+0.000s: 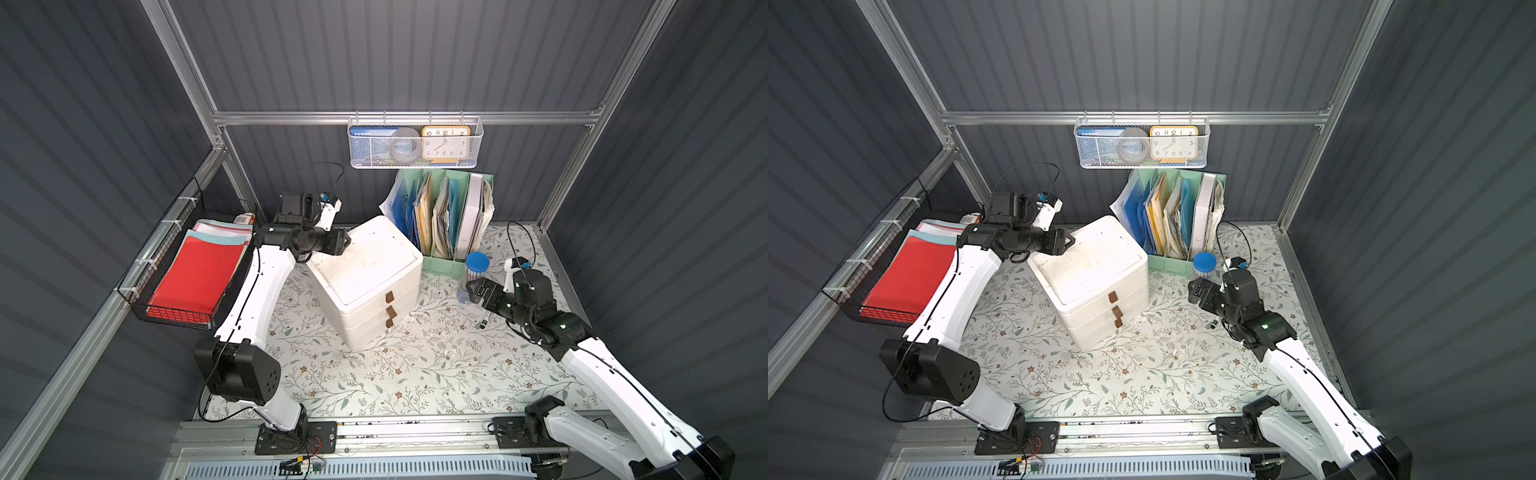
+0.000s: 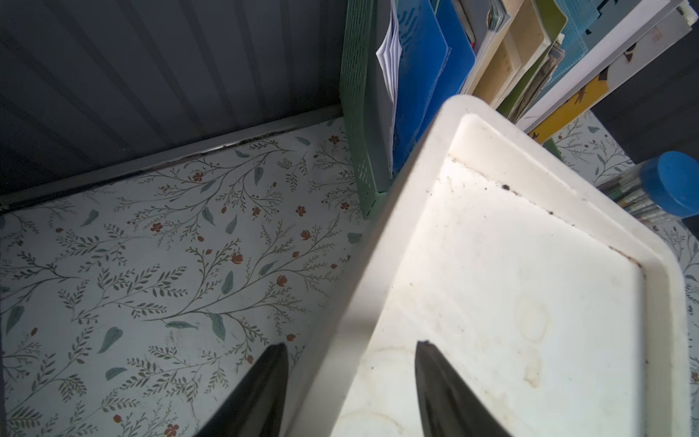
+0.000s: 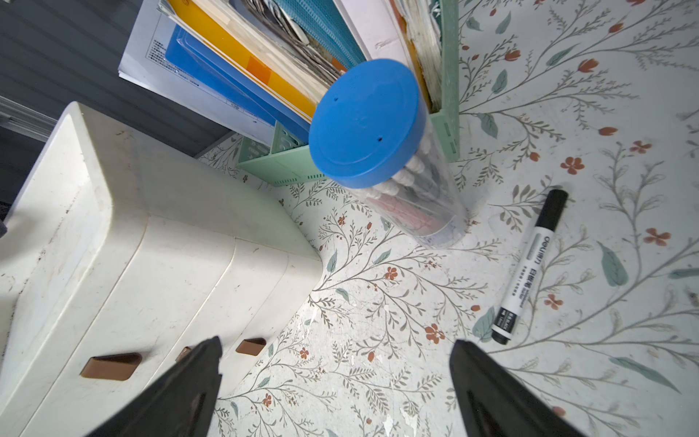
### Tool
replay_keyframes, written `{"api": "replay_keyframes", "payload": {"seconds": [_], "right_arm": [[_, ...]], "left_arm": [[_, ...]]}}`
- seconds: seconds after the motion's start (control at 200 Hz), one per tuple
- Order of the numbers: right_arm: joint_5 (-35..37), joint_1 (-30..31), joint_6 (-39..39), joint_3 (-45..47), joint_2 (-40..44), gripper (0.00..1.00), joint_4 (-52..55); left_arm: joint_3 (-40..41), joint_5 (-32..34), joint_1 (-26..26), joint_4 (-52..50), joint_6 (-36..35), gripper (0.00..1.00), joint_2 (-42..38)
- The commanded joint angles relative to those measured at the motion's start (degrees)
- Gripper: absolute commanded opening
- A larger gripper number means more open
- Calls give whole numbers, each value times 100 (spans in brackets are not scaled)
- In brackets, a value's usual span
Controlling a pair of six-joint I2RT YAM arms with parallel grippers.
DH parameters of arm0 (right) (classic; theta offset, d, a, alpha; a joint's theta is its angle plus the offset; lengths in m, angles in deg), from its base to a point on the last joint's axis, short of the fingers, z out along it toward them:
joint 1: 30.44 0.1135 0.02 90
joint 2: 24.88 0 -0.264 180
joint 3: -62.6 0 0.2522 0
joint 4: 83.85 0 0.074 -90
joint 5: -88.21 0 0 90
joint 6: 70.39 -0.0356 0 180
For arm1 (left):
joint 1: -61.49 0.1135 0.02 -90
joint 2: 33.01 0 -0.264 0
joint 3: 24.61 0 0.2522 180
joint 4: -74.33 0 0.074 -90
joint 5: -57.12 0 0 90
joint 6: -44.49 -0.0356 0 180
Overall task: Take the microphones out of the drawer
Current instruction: Adjust the storage box at the center of the board.
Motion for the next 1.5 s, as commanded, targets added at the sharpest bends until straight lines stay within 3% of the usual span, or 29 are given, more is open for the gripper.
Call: {"api": "replay_keyframes", "payload": {"seconds": [0.0, 0.115, 0.24, 0.47, 0.73, 0.98, 1.085, 1.241, 1.341, 1.421, 1.496], "right_arm": [[57, 125, -119, 85, -32, 99, -255], [71, 216, -102, 57, -111, 99, -265], [109, 267, -101, 50, -122, 99, -275], [32, 350, -155, 89, -140, 99, -351], [-333, 525, -253, 379, -128, 96, -864], [-729, 1044, -363, 507, -665, 91, -1694], [-1127, 1231, -544, 569, -1031, 83, -2373], [-1220, 1558, -583, 445, -1464, 75, -2890], [-1280, 1638, -705, 419, -1785, 69, -3166], [-1546, 1656, -863, 458, -1968, 65, -3565], [-1674, 1665, -1024, 514, -2126, 62, -3894]], "left_arm": [[-68, -923, -239, -1141, 331, 60, 52], [-398, -897, -355, -1333, 339, 61, 201], [-696, 371, -550, -1378, 218, 63, 395], [-945, 1128, -796, -1392, -17, 62, 926], [-778, 1267, -837, -1303, -74, 43, 989], [-38, 1470, -837, -1054, -52, 30, 329], [253, 1592, -837, -1016, 43, 22, -6], [518, 1798, -837, -1142, 222, 22, -352], [615, 2115, -837, -1277, 483, 18, -497], [671, 2753, -837, -1358, 818, 9, -554], [597, 3252, -829, -1599, 1309, 8, -492]]}}
